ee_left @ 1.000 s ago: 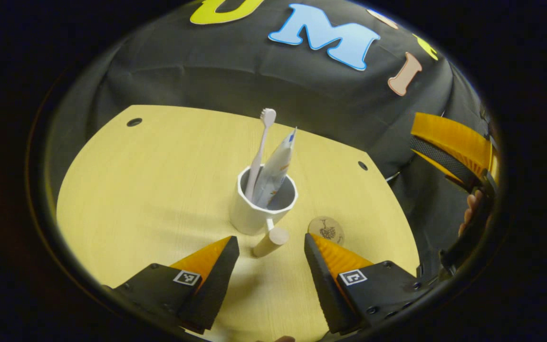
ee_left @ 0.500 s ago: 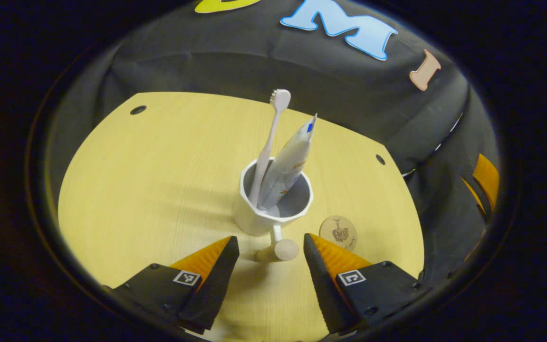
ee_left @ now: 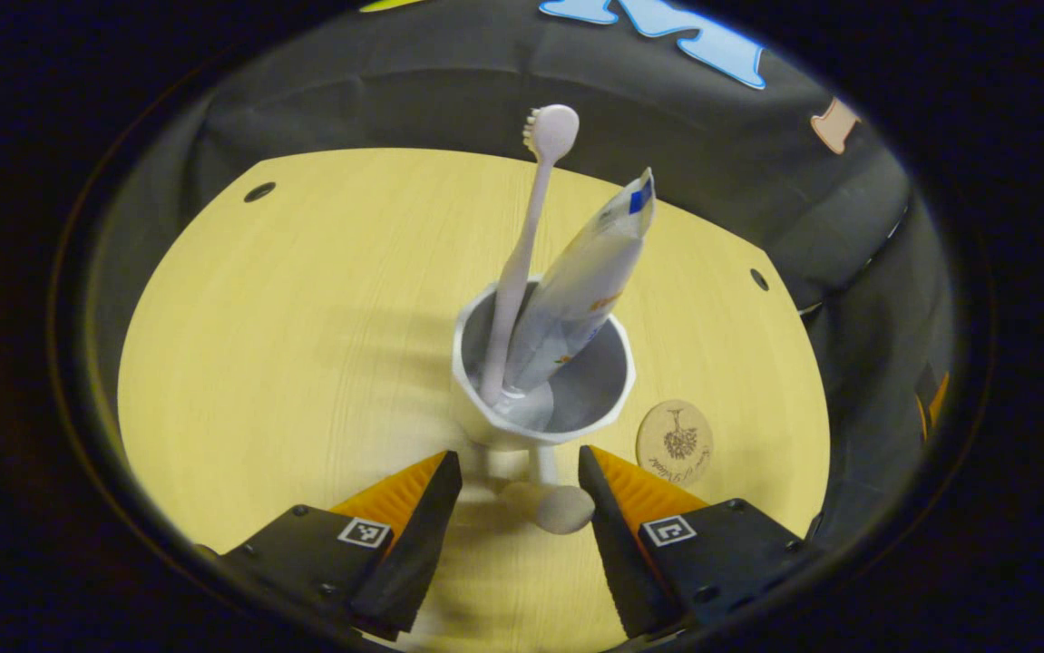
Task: Put the toothbrush and toothpaste on the desktop into the cup, then pick up the cup and place it on the coaster on the desktop.
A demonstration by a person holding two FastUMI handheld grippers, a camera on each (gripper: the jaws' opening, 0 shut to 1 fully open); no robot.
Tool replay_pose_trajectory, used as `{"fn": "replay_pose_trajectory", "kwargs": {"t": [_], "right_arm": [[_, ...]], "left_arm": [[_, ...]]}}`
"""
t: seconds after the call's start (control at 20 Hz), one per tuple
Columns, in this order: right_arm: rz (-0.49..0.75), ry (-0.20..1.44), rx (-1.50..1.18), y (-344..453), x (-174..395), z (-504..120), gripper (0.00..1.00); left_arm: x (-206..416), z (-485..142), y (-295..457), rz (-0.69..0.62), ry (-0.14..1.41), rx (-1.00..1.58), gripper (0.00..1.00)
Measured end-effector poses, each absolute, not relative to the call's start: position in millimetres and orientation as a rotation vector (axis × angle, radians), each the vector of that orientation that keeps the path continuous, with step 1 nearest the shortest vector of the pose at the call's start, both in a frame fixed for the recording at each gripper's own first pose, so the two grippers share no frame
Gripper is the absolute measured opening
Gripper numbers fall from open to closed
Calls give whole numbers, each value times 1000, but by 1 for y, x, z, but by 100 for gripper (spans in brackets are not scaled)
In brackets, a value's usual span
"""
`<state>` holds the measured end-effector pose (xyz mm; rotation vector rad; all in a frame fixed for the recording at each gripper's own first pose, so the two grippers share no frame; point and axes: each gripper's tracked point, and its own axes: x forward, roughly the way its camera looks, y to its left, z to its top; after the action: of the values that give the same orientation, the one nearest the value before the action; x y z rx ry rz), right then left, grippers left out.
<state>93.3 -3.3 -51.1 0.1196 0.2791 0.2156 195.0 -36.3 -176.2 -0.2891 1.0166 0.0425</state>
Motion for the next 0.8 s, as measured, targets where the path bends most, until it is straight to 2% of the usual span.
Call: {"fn": "replay_pose_trajectory", "kwargs": {"t": [0.35,0.55,0.6,0.75,0.8], "right_arm": [[193,299,159,-10,89,-57,84],[180,302,155,-14,84,-58,84],[175,303,154,-16,83,-58,84],[164,308,164,-19,82,-59,84],[162,310,169,-20,81,-60,84]], "left_arm": [[204,-182,-38,30,1052,-179,65],[202,-184,-41,34,1080,-139,59],[203,-184,-38,42,1081,-121,39],[206,-185,-39,40,1081,-89,38],[206,-185,-39,35,1075,-82,35]]}}
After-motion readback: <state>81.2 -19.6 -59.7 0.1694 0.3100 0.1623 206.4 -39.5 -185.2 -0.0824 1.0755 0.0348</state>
